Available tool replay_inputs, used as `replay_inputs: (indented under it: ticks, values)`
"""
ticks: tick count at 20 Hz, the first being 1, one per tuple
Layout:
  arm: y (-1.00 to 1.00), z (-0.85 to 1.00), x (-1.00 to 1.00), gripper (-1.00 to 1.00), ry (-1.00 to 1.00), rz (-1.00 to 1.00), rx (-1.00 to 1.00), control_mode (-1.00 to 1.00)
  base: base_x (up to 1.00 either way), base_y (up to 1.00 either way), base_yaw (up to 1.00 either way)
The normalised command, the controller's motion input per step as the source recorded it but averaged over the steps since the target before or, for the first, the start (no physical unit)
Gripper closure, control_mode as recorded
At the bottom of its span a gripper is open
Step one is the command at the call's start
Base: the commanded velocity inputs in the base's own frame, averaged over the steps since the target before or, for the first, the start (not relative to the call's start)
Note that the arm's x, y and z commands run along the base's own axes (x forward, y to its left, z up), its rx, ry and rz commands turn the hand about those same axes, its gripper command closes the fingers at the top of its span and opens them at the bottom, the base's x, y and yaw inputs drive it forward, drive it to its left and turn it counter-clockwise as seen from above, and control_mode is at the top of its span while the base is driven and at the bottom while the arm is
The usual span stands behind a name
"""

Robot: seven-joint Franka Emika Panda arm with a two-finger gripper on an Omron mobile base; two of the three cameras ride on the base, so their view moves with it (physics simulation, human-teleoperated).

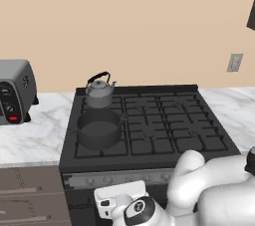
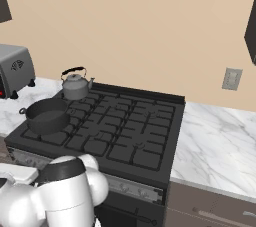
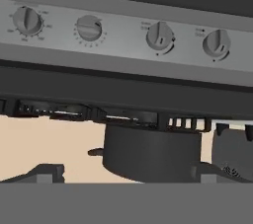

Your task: Pick the kettle from the cabinet and place it on a stove burner. Then pick the pot from the counter and place it on another stove burner. Finally, turn both burners on.

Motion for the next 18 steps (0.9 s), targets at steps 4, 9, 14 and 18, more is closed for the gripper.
replay_inputs:
  ticks: [4, 9, 14, 18]
  values:
    - [0.00, -0.19, 0.05, -1.00, 0.00, 0.00, 0.00, -1.00, 0.00, 0.00, 0.00]
    - [0.00, -0.19, 0.16, -1.00, 0.00, 0.00, 0.02, -1.00, 0.00, 0.00, 0.00]
    - [0.00, -0.21, 0.25, -1.00, 0.00, 0.00, 0.02, -1.00, 0.00, 0.00, 0.00]
    - [0.01, -0.21, 0.22, -1.00, 0.00, 0.00, 0.02, -1.00, 0.00, 0.00, 0.00]
